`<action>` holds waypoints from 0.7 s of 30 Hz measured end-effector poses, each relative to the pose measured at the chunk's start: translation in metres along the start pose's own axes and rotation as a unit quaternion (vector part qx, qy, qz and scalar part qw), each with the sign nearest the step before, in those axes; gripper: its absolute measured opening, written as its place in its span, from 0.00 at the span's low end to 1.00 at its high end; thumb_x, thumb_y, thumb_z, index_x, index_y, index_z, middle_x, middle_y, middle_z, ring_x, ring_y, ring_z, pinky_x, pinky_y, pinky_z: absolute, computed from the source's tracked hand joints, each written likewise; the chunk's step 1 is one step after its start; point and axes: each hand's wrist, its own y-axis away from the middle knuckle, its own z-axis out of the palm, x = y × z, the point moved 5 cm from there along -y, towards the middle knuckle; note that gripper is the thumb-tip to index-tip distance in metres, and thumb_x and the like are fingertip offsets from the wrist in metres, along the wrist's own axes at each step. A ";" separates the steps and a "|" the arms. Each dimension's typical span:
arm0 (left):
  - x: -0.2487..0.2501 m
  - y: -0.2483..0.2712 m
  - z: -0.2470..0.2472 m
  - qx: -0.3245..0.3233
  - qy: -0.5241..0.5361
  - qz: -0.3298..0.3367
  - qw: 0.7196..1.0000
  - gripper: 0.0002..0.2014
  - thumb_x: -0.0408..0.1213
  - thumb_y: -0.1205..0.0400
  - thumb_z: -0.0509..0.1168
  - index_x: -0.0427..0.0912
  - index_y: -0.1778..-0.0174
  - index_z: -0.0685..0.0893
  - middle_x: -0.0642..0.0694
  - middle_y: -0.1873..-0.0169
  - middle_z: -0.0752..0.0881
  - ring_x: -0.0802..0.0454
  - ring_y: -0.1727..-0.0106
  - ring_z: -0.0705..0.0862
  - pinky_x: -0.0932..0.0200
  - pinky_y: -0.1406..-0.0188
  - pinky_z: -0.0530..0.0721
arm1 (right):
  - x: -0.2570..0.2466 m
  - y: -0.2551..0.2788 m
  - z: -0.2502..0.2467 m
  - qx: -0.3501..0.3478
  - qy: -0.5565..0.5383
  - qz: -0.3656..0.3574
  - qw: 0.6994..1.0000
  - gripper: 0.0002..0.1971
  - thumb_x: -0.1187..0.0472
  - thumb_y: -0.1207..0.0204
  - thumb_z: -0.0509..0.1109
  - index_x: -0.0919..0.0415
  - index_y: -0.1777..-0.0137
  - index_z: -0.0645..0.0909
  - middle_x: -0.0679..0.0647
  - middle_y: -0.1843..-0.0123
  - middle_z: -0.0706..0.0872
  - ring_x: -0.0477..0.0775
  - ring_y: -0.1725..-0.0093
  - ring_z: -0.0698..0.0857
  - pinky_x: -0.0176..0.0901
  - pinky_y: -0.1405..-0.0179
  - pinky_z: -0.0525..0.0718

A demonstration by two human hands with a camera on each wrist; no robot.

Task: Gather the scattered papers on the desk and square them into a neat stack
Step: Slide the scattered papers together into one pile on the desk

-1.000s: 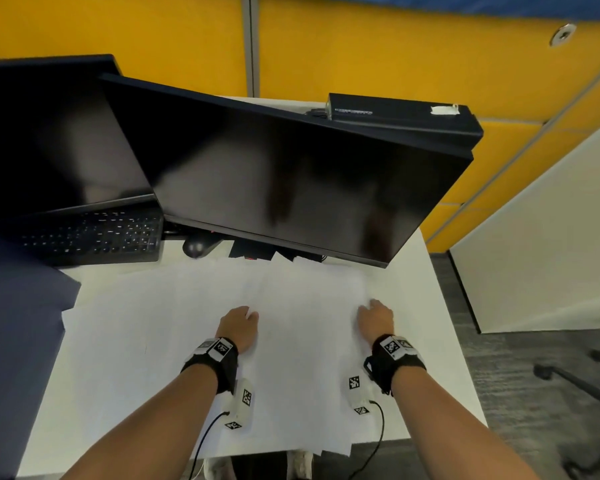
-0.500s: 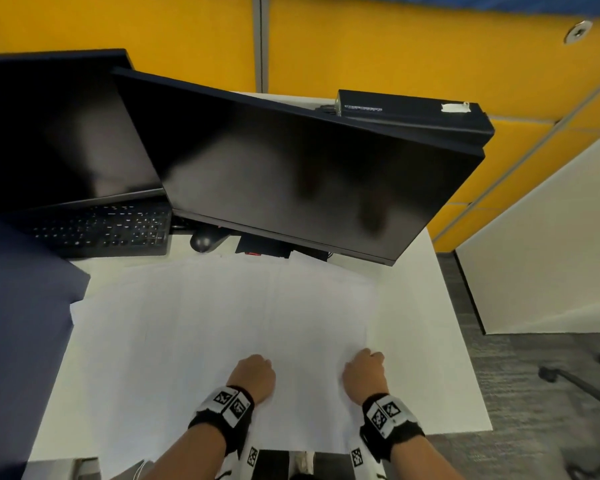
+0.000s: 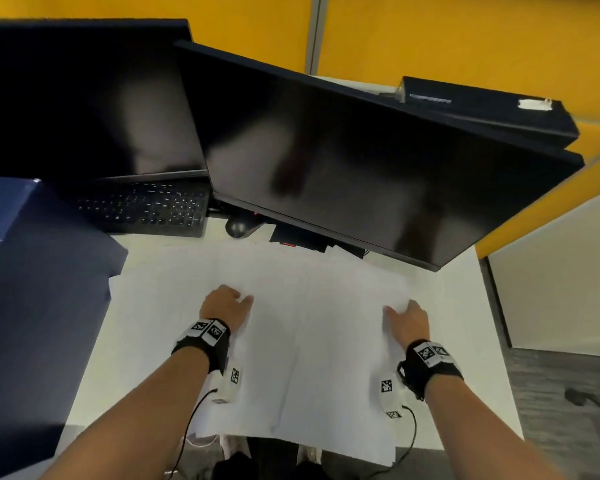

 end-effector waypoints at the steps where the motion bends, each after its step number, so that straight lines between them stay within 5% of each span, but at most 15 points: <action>1: 0.004 0.002 0.007 -0.004 0.022 0.000 1.000 0.23 0.52 0.19 0.68 0.42 0.33 0.82 0.42 0.37 0.87 0.41 0.33 0.83 0.52 0.35 0.80 | -0.005 0.004 0.011 0.000 -0.006 -0.007 1.000 0.34 0.52 0.24 0.72 0.67 0.21 0.69 0.67 0.26 0.77 0.69 0.29 0.80 0.57 0.28 0.78; 5: 0.023 0.014 0.027 -0.028 0.093 0.024 0.995 0.15 0.45 0.17 0.67 0.44 0.36 0.84 0.44 0.40 0.89 0.42 0.36 0.85 0.57 0.38 0.79 | -0.026 0.023 0.044 -0.003 -0.045 -0.050 0.998 0.28 0.62 0.23 0.71 0.65 0.24 0.70 0.66 0.32 0.82 0.68 0.36 0.83 0.54 0.36 0.82; 10: 0.004 0.026 0.010 -0.032 0.094 0.039 0.994 0.16 0.52 0.18 0.66 0.46 0.40 0.84 0.48 0.47 0.88 0.45 0.40 0.86 0.57 0.39 0.80 | -0.017 0.029 0.031 0.012 -0.061 -0.051 0.997 0.37 0.53 0.23 0.73 0.63 0.18 0.63 0.66 0.24 0.76 0.67 0.27 0.78 0.57 0.26 0.76; 13: -0.020 0.045 0.011 -0.118 -0.028 0.037 0.992 0.18 0.61 0.20 0.63 0.49 0.59 0.84 0.52 0.63 0.85 0.48 0.54 0.86 0.58 0.52 0.81 | 0.014 0.041 0.023 0.003 0.050 -0.004 0.999 0.37 0.50 0.20 0.67 0.66 0.16 0.59 0.69 0.22 0.69 0.72 0.26 0.75 0.59 0.26 0.74; 15: -0.026 0.060 0.023 -0.161 -0.101 0.060 0.980 0.22 0.57 0.18 0.62 0.47 0.73 0.79 0.51 0.75 0.82 0.48 0.65 0.85 0.59 0.59 0.82 | 0.025 0.063 0.035 -0.032 0.096 0.000 0.995 0.33 0.55 0.15 0.62 0.70 0.16 0.55 0.73 0.22 0.66 0.73 0.28 0.75 0.56 0.31 0.75; 17: -0.026 0.071 0.037 -0.162 -0.126 0.077 0.976 0.21 0.49 0.17 0.63 0.43 0.73 0.79 0.50 0.77 0.78 0.47 0.67 0.83 0.60 0.60 0.82 | 0.028 0.081 0.047 -0.012 0.099 -0.018 0.995 0.27 0.60 0.13 0.57 0.71 0.18 0.59 0.75 0.23 0.68 0.74 0.28 0.75 0.54 0.35 0.76; 21: -0.020 0.096 0.062 -0.151 -0.121 0.105 0.975 0.18 0.32 0.18 0.60 0.42 0.76 0.72 0.50 0.77 0.78 0.52 0.72 0.80 0.59 0.66 0.81 | 0.032 0.106 0.078 -0.100 0.256 -0.116 0.954 0.24 0.67 0.13 0.49 0.79 0.19 0.61 0.83 0.20 0.61 0.81 0.19 0.61 0.65 0.22 0.65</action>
